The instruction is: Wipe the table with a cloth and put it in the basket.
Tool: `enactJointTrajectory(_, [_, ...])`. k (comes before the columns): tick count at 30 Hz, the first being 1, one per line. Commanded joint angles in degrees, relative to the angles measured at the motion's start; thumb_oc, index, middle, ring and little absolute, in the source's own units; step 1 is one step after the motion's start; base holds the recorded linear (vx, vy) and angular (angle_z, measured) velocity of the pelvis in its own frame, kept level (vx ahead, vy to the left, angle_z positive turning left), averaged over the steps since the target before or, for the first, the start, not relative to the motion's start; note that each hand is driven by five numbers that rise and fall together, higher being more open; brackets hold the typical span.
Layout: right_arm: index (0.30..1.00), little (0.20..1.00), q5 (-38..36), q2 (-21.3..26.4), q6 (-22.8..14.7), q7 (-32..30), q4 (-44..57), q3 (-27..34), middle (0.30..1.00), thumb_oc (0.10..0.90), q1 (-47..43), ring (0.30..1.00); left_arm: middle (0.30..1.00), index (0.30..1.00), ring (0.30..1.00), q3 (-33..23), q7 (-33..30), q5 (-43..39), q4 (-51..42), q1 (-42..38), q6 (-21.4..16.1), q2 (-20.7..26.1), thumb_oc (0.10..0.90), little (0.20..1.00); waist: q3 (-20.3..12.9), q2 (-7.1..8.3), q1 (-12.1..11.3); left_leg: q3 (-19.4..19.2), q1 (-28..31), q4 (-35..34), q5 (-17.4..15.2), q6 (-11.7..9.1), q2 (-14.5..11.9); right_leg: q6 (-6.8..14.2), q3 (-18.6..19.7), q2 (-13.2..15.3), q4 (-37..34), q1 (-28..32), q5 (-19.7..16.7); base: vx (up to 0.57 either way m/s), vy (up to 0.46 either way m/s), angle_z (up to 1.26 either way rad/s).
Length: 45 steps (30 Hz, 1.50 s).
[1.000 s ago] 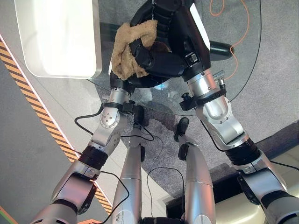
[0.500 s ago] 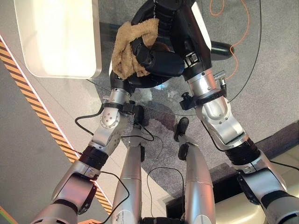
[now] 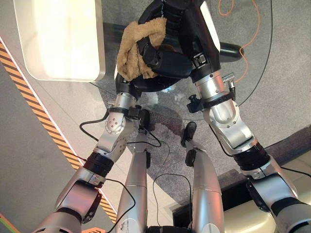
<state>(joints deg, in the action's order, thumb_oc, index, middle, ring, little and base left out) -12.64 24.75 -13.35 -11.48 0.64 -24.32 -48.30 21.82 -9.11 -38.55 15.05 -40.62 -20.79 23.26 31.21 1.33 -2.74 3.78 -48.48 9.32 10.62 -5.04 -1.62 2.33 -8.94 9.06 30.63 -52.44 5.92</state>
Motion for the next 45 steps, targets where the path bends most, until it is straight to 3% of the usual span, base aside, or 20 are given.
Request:
enactJointTrajectory(1, [0.900, 0.900, 1.11, -0.34, -7.81, -1.19, 6.15, 0.68, 0.900, 0.800, -6.47, 0.900, 0.300, 0.300, 0.300, -2.09, 3.57, 0.13, -6.59, -4.41, -8.84, -2.18, 0.100, 0.200, -1.41, -1.08, 0.43, -2.62, 0.60, 5.80, -4.63, 3.42, 2.53, 2.53, -0.42, -1.83, -12.74, 4.42, -10.16, 0.00, 0.000, 0.00])
enactJointTrajectory(45, [0.900, 0.900, 2.32, -0.91, -8.41, -2.09, 5.33, 0.28, 0.900, 0.800, -6.90, 0.900, 0.300, 0.300, 0.300, -2.24, 3.56, 0.04, -5.87, -5.04, -9.50, -2.74, 0.100, 0.200, -1.41, -0.80, 0.46, -2.86, 0.81, 5.49, -4.59, 3.31, 2.61, 2.75, -0.44, -1.71, -13.72, 4.63, -10.84, 0.00, 0.000, 0.00])
